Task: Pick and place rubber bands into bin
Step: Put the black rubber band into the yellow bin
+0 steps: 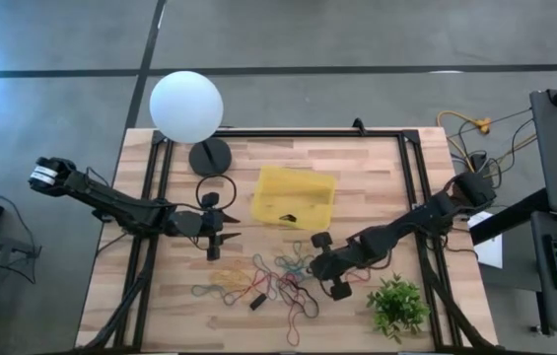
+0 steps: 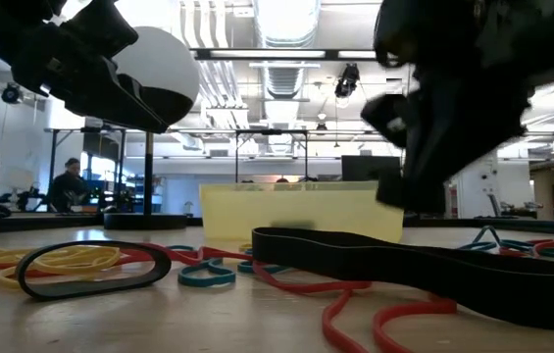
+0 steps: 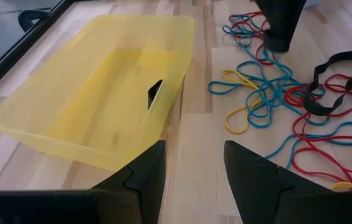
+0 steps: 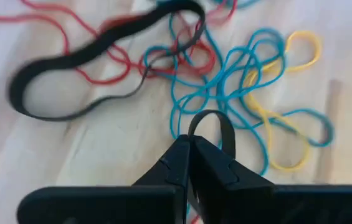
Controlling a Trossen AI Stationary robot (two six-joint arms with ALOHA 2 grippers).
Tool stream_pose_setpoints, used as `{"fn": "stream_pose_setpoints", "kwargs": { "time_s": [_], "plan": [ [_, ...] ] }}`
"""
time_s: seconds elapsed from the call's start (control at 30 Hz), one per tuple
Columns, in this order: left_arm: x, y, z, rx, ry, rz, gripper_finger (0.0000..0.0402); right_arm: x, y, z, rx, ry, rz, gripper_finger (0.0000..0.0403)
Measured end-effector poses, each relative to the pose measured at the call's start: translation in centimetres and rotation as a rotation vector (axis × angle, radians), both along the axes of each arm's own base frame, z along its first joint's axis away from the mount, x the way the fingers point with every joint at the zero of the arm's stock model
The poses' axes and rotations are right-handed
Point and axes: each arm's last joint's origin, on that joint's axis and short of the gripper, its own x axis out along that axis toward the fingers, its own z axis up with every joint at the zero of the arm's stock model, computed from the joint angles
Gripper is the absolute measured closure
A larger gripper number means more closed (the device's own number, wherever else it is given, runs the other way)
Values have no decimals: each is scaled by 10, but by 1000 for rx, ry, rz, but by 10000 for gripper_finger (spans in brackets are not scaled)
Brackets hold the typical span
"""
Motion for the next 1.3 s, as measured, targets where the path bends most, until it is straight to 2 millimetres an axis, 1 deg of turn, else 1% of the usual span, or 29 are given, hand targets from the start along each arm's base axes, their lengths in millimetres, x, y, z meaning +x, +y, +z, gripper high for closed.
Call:
{"fn": "stream_pose_setpoints", "kwargs": {
  "time_s": [0.1, 0.2, 0.3, 0.37, 0.47, 0.63, 0.77, 0.9, 1.1, 1.17, 1.3],
  "plan": [
    [0, 0, 0, 1, 1, 0, 255, -5, -4, 21, -41, -49, -12, 394],
    [0, 0, -1, 4, 2, -2, 255, -10, -13, 41, -170, -86, -52, 394],
    [0, 0, 0, 15, 2, -8, 255, -13, -31, 54, -300, -119, -140, 394],
    [0, 0, 0, 15, -1, -9, 255, -11, -47, 62, -330, -144, -205, 394],
    [0, 0, 0, 14, -4, -9, 255, -8, -74, 67, -337, -149, -300, 394],
    [0, 0, 0, 14, -4, -9, 255, -3, -114, 66, -324, -125, -436, 394],
    [0, 0, 0, 15, -4, -8, 255, 1, -134, 59, -222, -73, -401, 388],
    [0, 0, 0, 14, -4, -9, 255, 3, -143, 53, -157, -48, -380, 357],
    [0, 0, 0, 14, -3, -9, 255, 4, -143, 53, -144, -49, -378, 283],
    [0, -1, 0, 4, 1, -28, 255, 4, -141, 53, -125, -46, -359, 262],
    [4, -8, -6, -78, 31, -196, 255, 5, -125, 55, -23, -58, -208, 235]
  ]
}}
